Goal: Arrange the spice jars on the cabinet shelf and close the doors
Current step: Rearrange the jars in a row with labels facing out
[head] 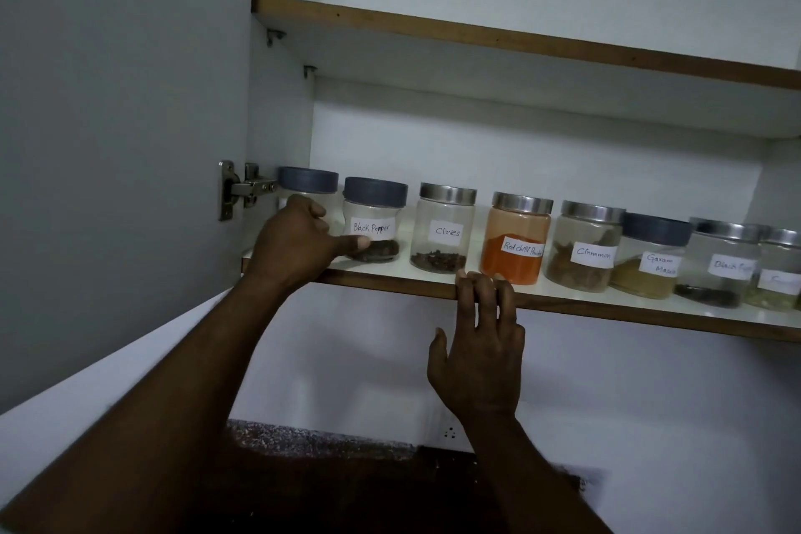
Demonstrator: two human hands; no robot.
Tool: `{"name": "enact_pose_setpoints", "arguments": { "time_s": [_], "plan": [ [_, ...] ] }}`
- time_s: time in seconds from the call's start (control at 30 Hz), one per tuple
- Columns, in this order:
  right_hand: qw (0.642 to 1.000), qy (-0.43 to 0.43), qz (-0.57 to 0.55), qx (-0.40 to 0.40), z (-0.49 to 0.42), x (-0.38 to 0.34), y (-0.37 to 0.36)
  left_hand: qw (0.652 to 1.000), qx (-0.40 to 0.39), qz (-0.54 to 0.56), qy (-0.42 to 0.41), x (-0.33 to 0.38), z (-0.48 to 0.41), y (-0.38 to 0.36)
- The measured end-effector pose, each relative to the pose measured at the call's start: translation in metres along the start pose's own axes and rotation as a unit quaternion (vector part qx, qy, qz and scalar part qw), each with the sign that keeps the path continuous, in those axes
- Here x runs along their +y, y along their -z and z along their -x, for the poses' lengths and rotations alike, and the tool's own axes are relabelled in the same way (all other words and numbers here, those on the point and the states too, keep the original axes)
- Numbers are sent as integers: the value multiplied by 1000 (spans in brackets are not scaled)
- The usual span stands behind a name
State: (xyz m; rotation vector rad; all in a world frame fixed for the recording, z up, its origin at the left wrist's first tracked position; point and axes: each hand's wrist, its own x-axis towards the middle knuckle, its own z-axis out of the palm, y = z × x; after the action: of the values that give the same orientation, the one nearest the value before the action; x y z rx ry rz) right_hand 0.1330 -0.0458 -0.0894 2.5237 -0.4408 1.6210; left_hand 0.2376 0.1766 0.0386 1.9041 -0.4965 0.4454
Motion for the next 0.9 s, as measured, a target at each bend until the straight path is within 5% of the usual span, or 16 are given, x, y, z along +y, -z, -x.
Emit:
{"name": "enact_pose_setpoints", "arguments": {
  "time_s": [0.1,0.27,0.43,0.57,0.9],
  "plan": [
    [1000,-3,-1,2,-1,0,-2,996,74,44,-27,3,12,9],
    [1000,-14,-5,-1,-2,-4,-5,947,170,-145,-232,42,-15,22],
    [1000,5,5,-5,-1,1,-2,913,49,-375,-154,66,-71,15],
    [1000,18,14,-12,0,5,-1,829,-31,-549,-97,50,-88,9],
    [1000,11,-1,0,-2,2,-5,825,-126,-544,-88,78,-106,38]
  ]
}}
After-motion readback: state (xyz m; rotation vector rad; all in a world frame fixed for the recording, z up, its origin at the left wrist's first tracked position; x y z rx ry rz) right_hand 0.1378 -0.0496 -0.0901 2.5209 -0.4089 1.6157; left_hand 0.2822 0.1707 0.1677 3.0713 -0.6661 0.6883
